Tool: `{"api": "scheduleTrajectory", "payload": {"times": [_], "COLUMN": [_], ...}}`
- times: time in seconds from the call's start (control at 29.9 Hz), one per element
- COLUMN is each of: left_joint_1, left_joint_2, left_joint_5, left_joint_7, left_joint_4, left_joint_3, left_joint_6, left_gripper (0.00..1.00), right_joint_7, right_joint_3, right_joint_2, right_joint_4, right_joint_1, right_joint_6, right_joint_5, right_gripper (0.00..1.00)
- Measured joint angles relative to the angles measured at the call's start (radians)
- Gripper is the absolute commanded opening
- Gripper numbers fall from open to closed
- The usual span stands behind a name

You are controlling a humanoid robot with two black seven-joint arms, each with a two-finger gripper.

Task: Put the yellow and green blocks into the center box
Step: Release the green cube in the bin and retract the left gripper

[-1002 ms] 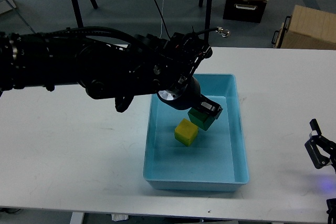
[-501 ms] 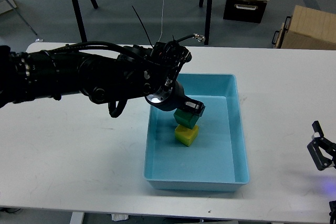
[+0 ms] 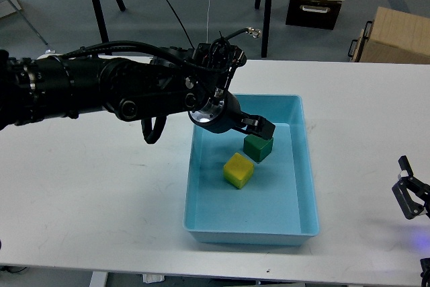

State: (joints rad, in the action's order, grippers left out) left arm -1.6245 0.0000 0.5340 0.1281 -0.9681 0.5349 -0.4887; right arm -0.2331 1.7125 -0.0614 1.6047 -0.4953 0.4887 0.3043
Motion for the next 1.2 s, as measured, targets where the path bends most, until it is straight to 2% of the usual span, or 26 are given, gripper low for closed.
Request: {"api": "scheduleTrajectory", "payload": {"times": [0.13, 0.33, 0.53, 0.67, 0.8, 1.04, 1.2], "left_joint_1": [-0.011, 0.016, 0.131, 0.290, 0.481, 0.853, 1.177], "left_joint_2": [0.041, 0.246, 0.454, 0.567, 0.614, 0.616, 0.554], "left_joint_5": [-0.068, -0.250, -0.422, -0.444, -0.445, -0.493, -0.564], "left_joint_7": [-0.015, -0.048, -0.066, -0.066, -0.065, -0.064, -0.061], "left_joint_4": [-0.010, -0.016, -0.039, -0.036, -0.028, -0.046, -0.182], "left_joint_3": [-0.098, -0.267, -0.451, -0.628, -0.879, -1.414, -1.759], "left_joint_6": [0.000, 0.000, 0.000, 0.000, 0.000, 0.000, 0.000], "left_gripper": [1.00, 1.00, 1.00, 1.00, 1.00, 1.00, 1.00], "right_joint_7": [0.001, 0.005, 0.006, 0.006, 0.006, 0.006, 0.005], "right_joint_3": [0.005, 0.011, 0.014, 0.015, 0.014, 0.005, 0.003], "right_joint_2": [0.000, -0.007, -0.009, -0.013, -0.016, -0.020, -0.017], "right_joint_4": [0.001, 0.008, 0.009, 0.002, -0.009, -0.040, -0.039], "right_joint_1": [0.001, 0.013, 0.014, 0.020, 0.041, 0.101, 0.131], "right_joint_6": [0.000, 0.000, 0.000, 0.000, 0.000, 0.000, 0.000], "right_joint_5": [0.001, 0.001, 0.001, 0.001, 0.000, -0.002, -0.003], "right_gripper": [0.99, 0.99, 0.99, 0.99, 0.99, 0.99, 0.99]}}
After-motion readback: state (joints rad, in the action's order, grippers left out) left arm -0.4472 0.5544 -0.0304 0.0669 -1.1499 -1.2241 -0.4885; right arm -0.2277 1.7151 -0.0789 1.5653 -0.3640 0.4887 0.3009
